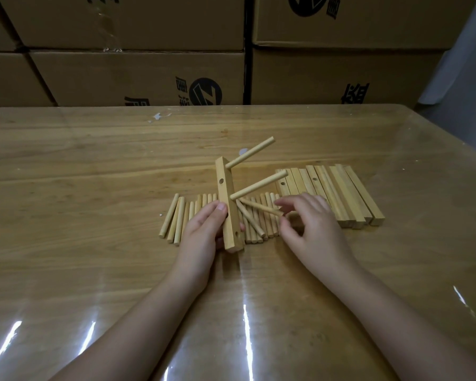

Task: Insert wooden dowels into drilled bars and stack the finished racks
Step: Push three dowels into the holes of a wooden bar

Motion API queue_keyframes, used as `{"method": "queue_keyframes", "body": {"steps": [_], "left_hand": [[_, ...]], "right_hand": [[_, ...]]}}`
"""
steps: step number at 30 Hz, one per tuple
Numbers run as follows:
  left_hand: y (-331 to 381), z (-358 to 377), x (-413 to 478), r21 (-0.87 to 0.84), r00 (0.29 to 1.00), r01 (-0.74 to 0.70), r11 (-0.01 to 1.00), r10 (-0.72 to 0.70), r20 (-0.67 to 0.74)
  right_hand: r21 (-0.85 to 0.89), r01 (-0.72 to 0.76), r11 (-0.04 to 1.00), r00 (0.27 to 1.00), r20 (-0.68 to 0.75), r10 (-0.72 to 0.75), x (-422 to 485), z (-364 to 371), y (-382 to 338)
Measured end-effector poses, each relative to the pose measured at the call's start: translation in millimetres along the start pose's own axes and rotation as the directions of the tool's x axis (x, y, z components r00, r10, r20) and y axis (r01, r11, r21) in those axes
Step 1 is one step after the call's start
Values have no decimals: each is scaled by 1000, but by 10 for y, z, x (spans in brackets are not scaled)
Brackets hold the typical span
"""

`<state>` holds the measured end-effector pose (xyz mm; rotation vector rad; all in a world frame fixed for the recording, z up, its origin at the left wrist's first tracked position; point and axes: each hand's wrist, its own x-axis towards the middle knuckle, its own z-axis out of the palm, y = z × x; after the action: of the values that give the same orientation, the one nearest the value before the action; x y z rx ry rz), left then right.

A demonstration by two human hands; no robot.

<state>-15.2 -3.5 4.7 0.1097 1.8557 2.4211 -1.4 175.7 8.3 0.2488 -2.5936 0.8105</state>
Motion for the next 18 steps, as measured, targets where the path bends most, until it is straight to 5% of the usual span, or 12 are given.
{"method": "queue_keyframes", "body": {"steps": [5, 10, 18], "left_hand": [[-2, -11, 0, 4, 1000, 11, 1000, -11, 7], [-2, -4, 3, 1, 1000, 7, 1000, -7, 15], [-13, -20, -12, 62, 997, -28, 998, 24, 68]], "right_hand": [[108, -91, 990, 968, -223, 114, 13, -39, 17], [185, 52, 981, 907, -421, 32, 11, -82, -1], [201, 130, 971, 857, -516, -8, 38, -104, 47]]}}
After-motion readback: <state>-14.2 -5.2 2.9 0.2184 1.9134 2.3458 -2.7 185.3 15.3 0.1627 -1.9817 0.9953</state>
